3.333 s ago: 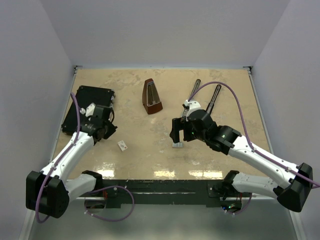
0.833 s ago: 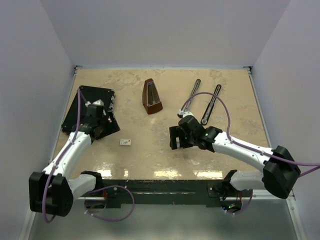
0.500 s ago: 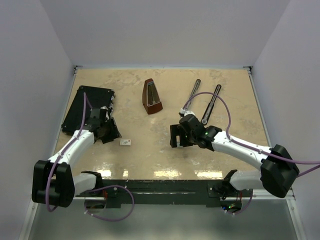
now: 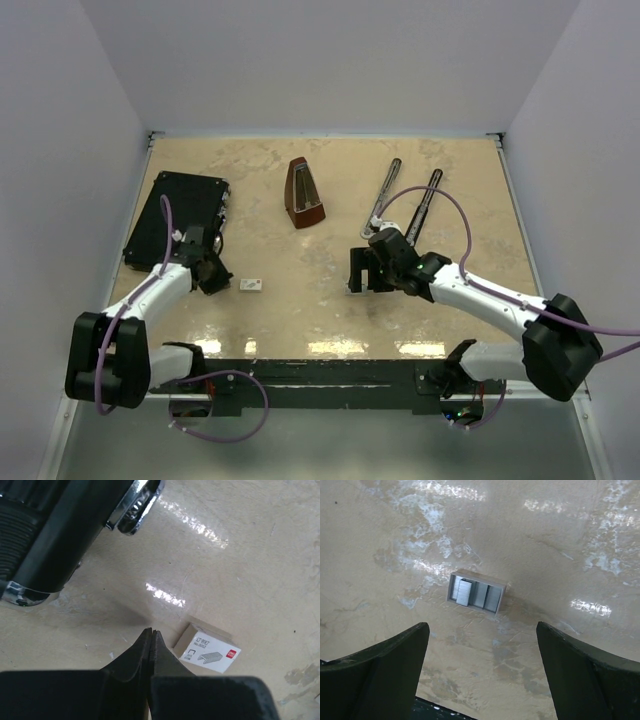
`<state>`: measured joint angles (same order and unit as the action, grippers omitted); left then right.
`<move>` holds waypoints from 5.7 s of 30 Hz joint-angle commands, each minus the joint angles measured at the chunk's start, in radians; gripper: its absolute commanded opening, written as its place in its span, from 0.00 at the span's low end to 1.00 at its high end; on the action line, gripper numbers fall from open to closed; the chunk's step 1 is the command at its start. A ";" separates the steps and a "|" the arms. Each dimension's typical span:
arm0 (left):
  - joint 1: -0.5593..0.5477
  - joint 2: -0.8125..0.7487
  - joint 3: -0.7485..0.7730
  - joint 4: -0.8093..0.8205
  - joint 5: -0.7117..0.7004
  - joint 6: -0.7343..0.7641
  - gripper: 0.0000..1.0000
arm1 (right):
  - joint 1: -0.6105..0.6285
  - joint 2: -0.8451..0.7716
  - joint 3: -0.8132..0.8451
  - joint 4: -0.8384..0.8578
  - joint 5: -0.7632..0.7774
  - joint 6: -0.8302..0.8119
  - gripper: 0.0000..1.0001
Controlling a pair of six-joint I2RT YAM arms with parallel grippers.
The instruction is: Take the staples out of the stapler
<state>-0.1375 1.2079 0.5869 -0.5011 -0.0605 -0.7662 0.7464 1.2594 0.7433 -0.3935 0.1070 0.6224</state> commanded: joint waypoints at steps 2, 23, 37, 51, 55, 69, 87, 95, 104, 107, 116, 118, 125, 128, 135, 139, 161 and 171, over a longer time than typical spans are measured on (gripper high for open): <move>0.006 0.056 -0.035 0.059 -0.007 -0.039 0.00 | -0.024 -0.005 -0.033 0.068 -0.059 0.010 0.93; -0.039 0.094 -0.073 0.118 0.113 -0.041 0.00 | -0.025 0.124 -0.099 0.268 -0.150 0.068 0.80; -0.073 0.065 -0.096 0.122 0.119 -0.054 0.00 | -0.024 0.159 -0.084 0.315 -0.161 0.086 0.70; -0.102 0.059 -0.119 0.119 0.120 -0.076 0.00 | -0.022 0.224 -0.055 0.363 -0.182 0.083 0.64; -0.106 0.058 -0.125 0.122 0.122 -0.082 0.00 | -0.010 0.235 -0.047 0.367 -0.185 0.095 0.62; -0.111 0.061 -0.125 0.151 0.131 -0.081 0.00 | 0.073 0.287 -0.053 0.389 -0.161 0.181 0.54; -0.117 0.064 -0.124 0.194 0.186 -0.076 0.00 | 0.096 0.345 0.131 0.216 -0.040 0.057 0.65; -0.119 0.052 -0.044 0.125 0.162 -0.036 0.00 | 0.100 0.276 0.209 0.104 -0.001 -0.228 0.69; -0.097 0.042 0.102 0.004 0.108 0.077 0.00 | 0.099 0.387 0.312 0.102 -0.058 -0.441 0.68; -0.094 0.039 0.114 -0.008 0.105 0.100 0.09 | 0.100 0.402 0.317 0.128 -0.093 -0.483 0.68; -0.080 0.174 0.174 0.055 0.186 0.145 0.11 | 0.100 0.456 0.311 0.173 -0.105 -0.512 0.69; -0.080 0.206 0.203 0.062 0.198 0.148 0.06 | 0.105 0.463 0.306 0.186 -0.105 -0.510 0.69; -0.082 0.278 0.217 0.119 0.240 0.145 0.00 | 0.110 0.483 0.288 0.203 -0.081 -0.498 0.64; -0.082 0.311 0.217 0.131 0.240 0.151 0.00 | 0.117 0.488 0.274 0.216 -0.081 -0.490 0.63; -0.109 0.341 0.202 0.160 0.263 0.154 0.00 | 0.145 0.502 0.271 0.226 -0.079 -0.471 0.59; -0.128 0.343 0.182 0.177 0.301 0.148 0.00 | 0.148 0.508 0.263 0.225 -0.078 -0.458 0.59; -0.195 0.297 0.091 0.230 0.398 0.117 0.00 | 0.197 0.502 0.228 0.274 -0.125 -0.400 0.53; -0.208 0.259 0.085 0.214 0.401 0.117 0.00 | 0.232 0.508 0.226 0.292 -0.150 -0.342 0.51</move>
<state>-0.3370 1.5017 0.6743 -0.2710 0.3382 -0.6464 0.9630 1.7596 0.9810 -0.1078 0.0002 0.2379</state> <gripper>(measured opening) 0.012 0.516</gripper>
